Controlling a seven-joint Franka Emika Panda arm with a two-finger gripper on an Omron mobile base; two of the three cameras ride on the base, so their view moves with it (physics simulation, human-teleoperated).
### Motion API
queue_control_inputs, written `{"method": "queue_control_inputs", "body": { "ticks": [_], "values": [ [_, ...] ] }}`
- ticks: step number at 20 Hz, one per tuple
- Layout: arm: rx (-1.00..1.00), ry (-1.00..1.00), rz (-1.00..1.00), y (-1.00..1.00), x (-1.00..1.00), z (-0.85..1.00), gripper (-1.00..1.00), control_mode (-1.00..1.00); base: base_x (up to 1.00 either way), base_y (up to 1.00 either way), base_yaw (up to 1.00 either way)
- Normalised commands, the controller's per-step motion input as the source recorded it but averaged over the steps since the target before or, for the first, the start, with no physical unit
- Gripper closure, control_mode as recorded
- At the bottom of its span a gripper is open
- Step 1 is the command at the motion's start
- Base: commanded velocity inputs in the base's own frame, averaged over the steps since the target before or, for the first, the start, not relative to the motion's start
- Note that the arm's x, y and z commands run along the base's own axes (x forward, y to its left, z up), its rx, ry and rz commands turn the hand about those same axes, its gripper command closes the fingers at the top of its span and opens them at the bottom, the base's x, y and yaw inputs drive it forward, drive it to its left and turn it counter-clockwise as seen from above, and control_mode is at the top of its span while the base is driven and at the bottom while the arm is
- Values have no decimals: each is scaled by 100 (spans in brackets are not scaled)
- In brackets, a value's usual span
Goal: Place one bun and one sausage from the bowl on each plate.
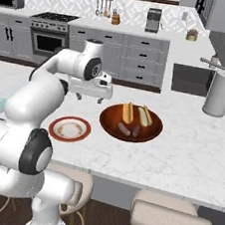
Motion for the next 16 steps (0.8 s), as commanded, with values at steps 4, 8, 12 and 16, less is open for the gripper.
{"method": "queue_control_inputs", "body": {
  "ticks": [4, 8, 12, 16],
  "values": [
    [-9, 30, 10, -52, 92, -83, -100, -100, 0, 0, 0],
    [-15, 31, 13, -46, 98, -74, -100, -100, 0, 0, 0],
    [-10, 22, 11, -52, 78, -63, -100, -100, 0, 0, 0],
    [-1, 16, 15, -40, 15, -44, -100, -100, 0, 0, 0]
  ]
}}
